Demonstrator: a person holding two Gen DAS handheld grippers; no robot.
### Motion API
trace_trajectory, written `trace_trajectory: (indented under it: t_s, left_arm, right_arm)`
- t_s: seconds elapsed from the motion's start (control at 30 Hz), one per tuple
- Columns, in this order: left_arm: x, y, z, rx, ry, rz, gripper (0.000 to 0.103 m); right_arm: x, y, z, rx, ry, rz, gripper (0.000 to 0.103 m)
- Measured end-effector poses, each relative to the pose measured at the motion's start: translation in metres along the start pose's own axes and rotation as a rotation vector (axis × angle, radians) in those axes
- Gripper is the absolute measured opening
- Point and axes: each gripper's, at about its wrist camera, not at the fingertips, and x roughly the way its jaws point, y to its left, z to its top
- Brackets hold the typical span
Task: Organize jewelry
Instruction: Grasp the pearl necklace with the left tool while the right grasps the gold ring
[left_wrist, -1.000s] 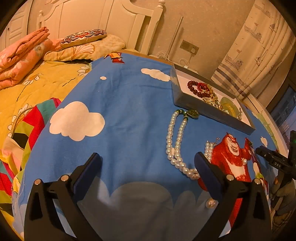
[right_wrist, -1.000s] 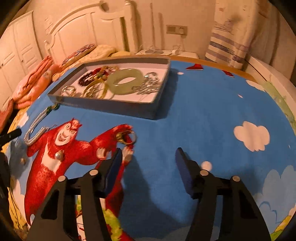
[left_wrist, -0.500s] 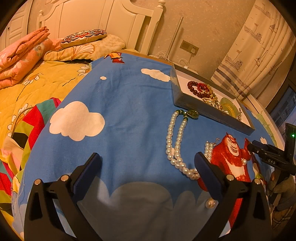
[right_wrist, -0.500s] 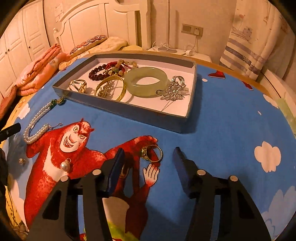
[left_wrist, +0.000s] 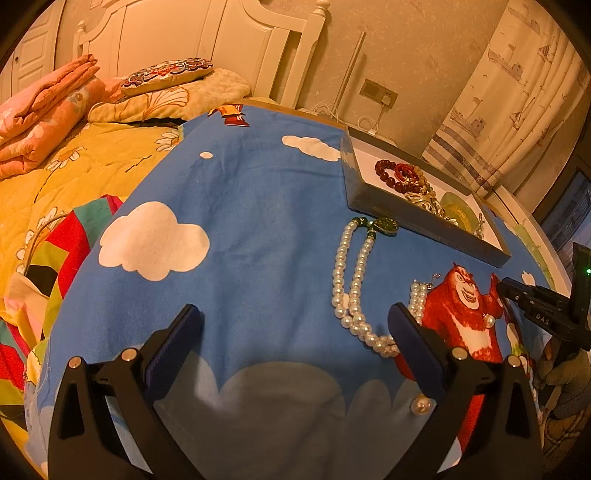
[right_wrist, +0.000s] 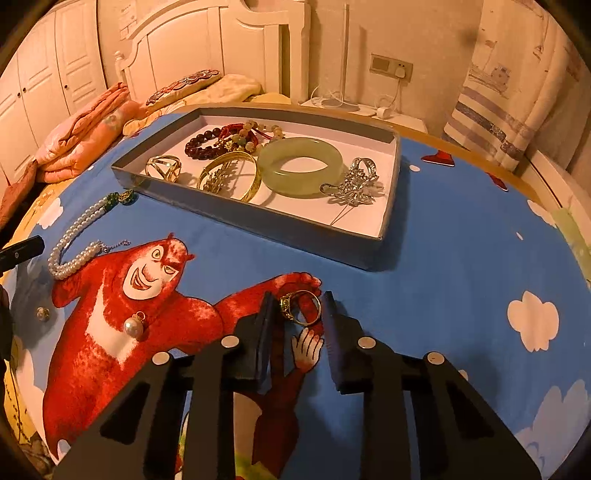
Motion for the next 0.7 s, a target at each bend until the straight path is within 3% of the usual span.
trace_trajectory:
  t_s: [0.27,0.47,0.53,0.7]
  left_arm:
    - [-0.010,-0.023,-0.006,0.089,-0.021,0.023,0.100]
    - [-0.004,-0.081,-0.015,0.309,-0.007,0.018,0.098]
    - [0.004,-0.097,-0.015,0.367,0.010,0.009,0.092]
    - [0.033,-0.116,-0.009,0.454,0.082,-0.006,0.059]
  right_arm:
    - [-0.006,-0.004,-0.004,0.041,-0.033,0.022,0.026]
    - [-0.006,-0.004,-0.004,0.044,-0.031,0.026,0.026]
    - [-0.006,-0.006,-0.004,0.049,-0.034,0.031,0.026]
    - [-0.006,-0.007,-0.005,0.057,-0.036,0.042,0.026]
